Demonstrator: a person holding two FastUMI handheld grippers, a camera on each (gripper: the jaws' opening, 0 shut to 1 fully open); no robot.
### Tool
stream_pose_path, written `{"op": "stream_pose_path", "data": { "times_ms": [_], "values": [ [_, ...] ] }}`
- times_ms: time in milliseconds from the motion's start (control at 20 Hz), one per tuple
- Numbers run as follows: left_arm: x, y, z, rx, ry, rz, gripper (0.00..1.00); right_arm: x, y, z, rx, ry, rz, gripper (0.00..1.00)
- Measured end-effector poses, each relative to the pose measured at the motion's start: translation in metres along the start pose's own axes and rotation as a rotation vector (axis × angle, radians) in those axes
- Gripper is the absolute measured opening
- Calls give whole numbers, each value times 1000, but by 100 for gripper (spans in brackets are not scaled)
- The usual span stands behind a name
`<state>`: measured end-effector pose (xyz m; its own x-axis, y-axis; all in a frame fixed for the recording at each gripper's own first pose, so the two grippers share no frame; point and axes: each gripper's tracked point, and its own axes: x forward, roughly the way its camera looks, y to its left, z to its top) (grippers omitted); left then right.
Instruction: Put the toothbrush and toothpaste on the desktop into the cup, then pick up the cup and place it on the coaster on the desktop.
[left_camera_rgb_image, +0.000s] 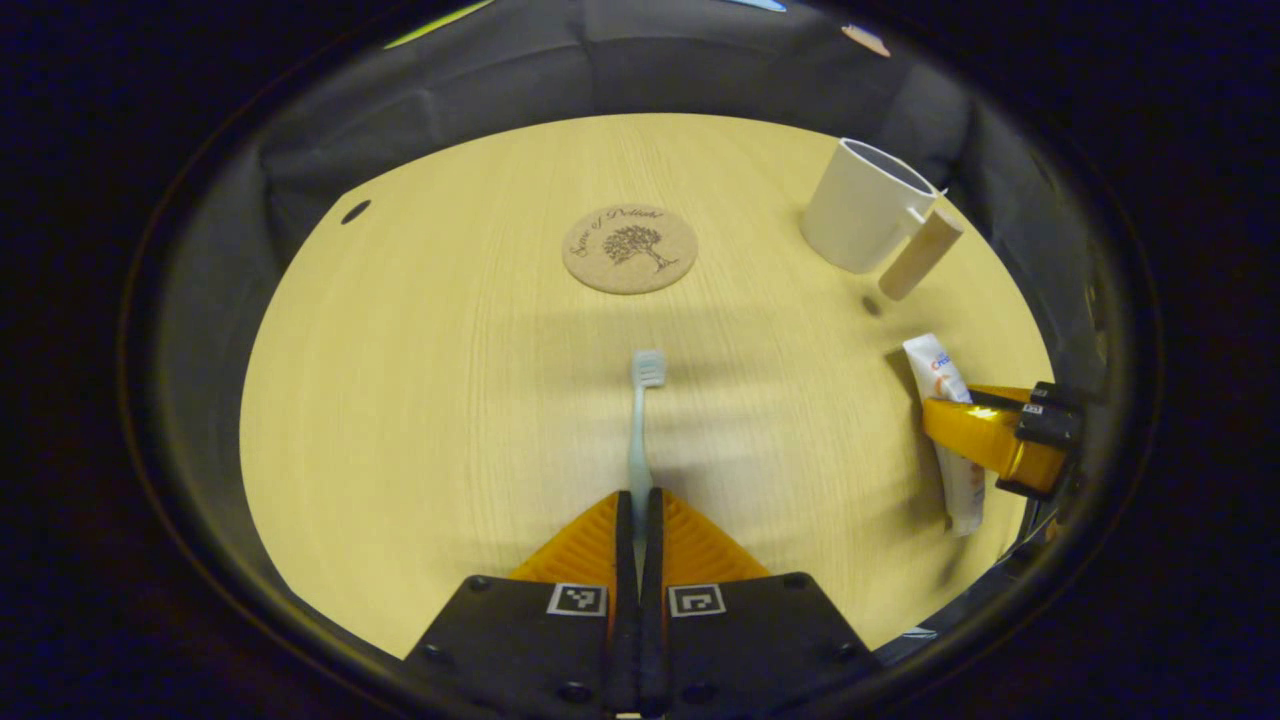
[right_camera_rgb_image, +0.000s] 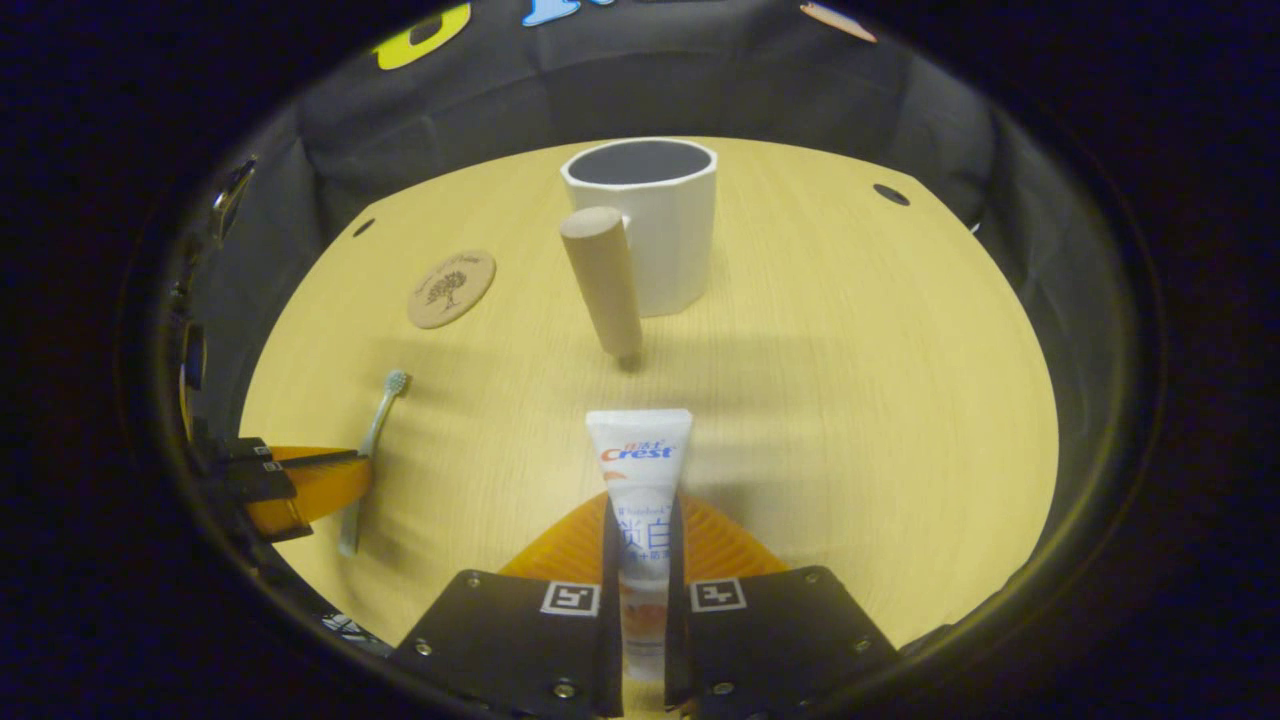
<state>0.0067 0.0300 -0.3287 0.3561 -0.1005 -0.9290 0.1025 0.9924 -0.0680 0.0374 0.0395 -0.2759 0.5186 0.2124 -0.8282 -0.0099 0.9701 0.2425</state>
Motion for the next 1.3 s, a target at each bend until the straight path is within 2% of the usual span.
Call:
{"op": "stream_pose_path", "data": {
  "times_ms": [300, 700, 850, 900, 1000, 1200, 1250, 1300],
  "values": [
    [-12, 2, 3, -28, -52, -20, 8, -14, 9, 4, 39, -66, 62, 18],
    [-51, 5, 22, -104, -212, -51, 8, -59, 27, 36, 62, -234, 159, 18],
    [-66, 7, 36, -119, -295, -54, 8, -78, 34, 51, 60, -323, 189, 18],
    [-73, 7, 41, -128, -325, -59, 8, -83, 37, 57, 55, -361, 198, 14],
    [-87, 7, 53, -136, -387, -68, 8, -96, 43, 69, 34, -441, 210, 18],
    [-107, 5, 75, -131, -491, -80, 8, -116, 53, 99, -16, -595, 215, 17],
    [-110, 4, 80, -126, -510, -81, 8, -118, 55, 106, -17, -620, 213, 21],
    [-113, 1, 87, -120, -531, -86, 7, -122, 53, 114, -13, -646, 212, 18]
  ]
}}
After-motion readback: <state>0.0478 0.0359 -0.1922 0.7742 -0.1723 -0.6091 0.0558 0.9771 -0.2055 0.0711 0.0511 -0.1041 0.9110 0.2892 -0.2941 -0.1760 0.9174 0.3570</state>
